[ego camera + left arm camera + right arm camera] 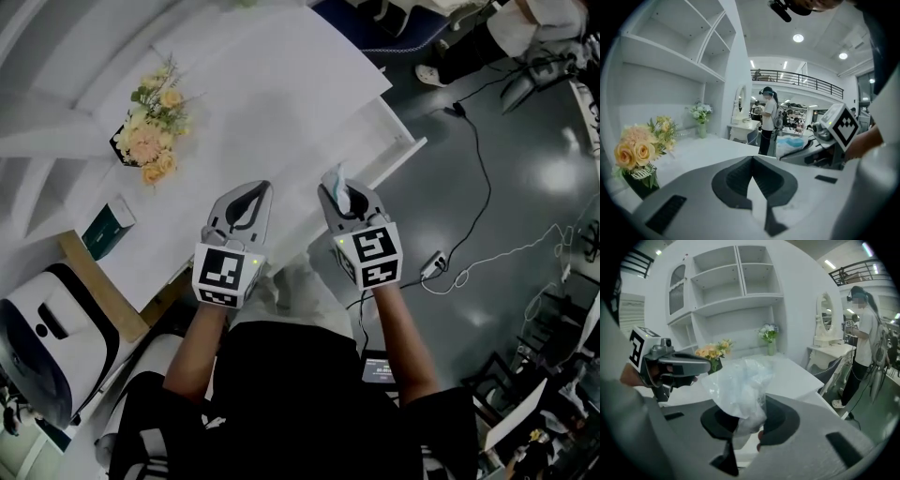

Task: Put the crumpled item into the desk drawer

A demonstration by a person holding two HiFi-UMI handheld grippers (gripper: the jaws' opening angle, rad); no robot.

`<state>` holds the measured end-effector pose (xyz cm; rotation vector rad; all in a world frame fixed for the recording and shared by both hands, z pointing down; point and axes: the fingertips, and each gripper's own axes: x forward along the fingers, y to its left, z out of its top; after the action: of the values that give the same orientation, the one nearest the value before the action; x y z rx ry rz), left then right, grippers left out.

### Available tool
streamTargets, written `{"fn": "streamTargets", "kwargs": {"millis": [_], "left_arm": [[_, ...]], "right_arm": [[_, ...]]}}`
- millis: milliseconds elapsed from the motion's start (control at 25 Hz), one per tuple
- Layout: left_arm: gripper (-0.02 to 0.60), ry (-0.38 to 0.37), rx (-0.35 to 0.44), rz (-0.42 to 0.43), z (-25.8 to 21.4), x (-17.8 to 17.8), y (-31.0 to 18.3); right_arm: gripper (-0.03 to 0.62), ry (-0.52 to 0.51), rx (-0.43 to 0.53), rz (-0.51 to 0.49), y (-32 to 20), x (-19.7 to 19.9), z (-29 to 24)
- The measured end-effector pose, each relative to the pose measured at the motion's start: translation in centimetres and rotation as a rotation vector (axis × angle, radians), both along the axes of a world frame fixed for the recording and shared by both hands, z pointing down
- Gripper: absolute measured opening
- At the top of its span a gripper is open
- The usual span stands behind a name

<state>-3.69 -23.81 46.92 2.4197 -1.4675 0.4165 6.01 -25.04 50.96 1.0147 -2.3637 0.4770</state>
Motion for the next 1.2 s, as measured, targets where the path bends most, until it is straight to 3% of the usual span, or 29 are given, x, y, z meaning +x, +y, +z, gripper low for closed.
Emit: {"fn": "streamTargets", "kwargs": {"millis": [360,640,1200], "left_arm": [[0.006,-0.002,-0.065,-0.014,3.8,-0.7,-0.1],[0.006,-0.01,-0.1,-0.025,5.5,-0.9,0.0],[0.006,-0.014,-0.149,-0.034,8.5,-0.9,0.7]], "right_arm": [[0.089,0.12,-0.064,-0.119,0.4,-0.9,5.6],[0.089,0.341,-0.038,-0.279,0.5,-1.0,9.4],[0.094,0.483,-0.119,-0.464,1.5,-2.5,16.3]]}}
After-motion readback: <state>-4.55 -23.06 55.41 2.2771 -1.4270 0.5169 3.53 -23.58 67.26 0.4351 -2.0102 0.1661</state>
